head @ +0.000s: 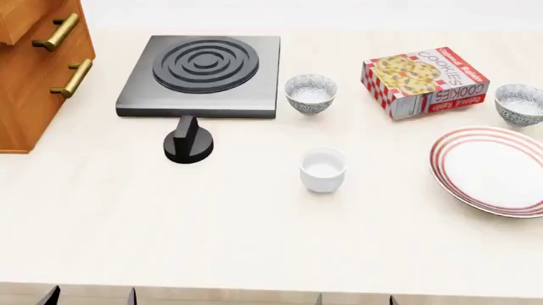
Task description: Pick the akita bowl next to the plate and place it on the plate.
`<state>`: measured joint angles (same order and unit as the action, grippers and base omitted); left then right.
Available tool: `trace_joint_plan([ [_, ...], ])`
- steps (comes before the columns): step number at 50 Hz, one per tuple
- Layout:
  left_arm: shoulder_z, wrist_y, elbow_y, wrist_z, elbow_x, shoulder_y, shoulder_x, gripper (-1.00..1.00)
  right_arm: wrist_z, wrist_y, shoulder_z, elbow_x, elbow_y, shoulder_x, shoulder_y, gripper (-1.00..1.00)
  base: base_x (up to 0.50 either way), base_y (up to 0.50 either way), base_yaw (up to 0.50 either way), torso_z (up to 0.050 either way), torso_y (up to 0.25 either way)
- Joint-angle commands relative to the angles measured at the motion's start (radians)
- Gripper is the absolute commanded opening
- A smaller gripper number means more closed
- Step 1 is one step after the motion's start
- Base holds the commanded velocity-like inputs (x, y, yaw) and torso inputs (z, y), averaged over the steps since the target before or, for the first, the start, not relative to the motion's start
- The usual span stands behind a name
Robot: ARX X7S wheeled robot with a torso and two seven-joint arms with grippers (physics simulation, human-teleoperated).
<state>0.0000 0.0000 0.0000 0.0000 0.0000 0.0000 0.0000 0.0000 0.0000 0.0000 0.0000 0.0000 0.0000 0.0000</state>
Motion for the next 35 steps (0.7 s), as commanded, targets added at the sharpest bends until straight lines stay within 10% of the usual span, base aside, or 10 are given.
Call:
trace_joint_plan([
  [1, 0.019, -0.012, 0.012, -0.019, -0.015, 0.001, -0.016, 1.00, 0.021, 0.002, -0.018, 0.017, 0.002, 0.015, 0.002, 1.00, 0.00, 0.00, 0.00, 0.000, 0.000],
  [19, 0.064, -0.002, 0.007, -0.062, -0.076, -0.003, -0.058, 1.00, 0.071, -0.001, -0.071, 0.060, 0.005, 0.059, 0.006, 1.00, 0.00, 0.00, 0.00, 0.000, 0.000],
  [35, -0.129, -0.349, 0.251, -0.078, -0.435, -0.105, -0.129, 1.00, 0.079, 0.018, -0.080, 0.125, -0.019, 0.079, -0.002, 1.00, 0.00, 0.00, 0.00, 0.000, 0.000],
])
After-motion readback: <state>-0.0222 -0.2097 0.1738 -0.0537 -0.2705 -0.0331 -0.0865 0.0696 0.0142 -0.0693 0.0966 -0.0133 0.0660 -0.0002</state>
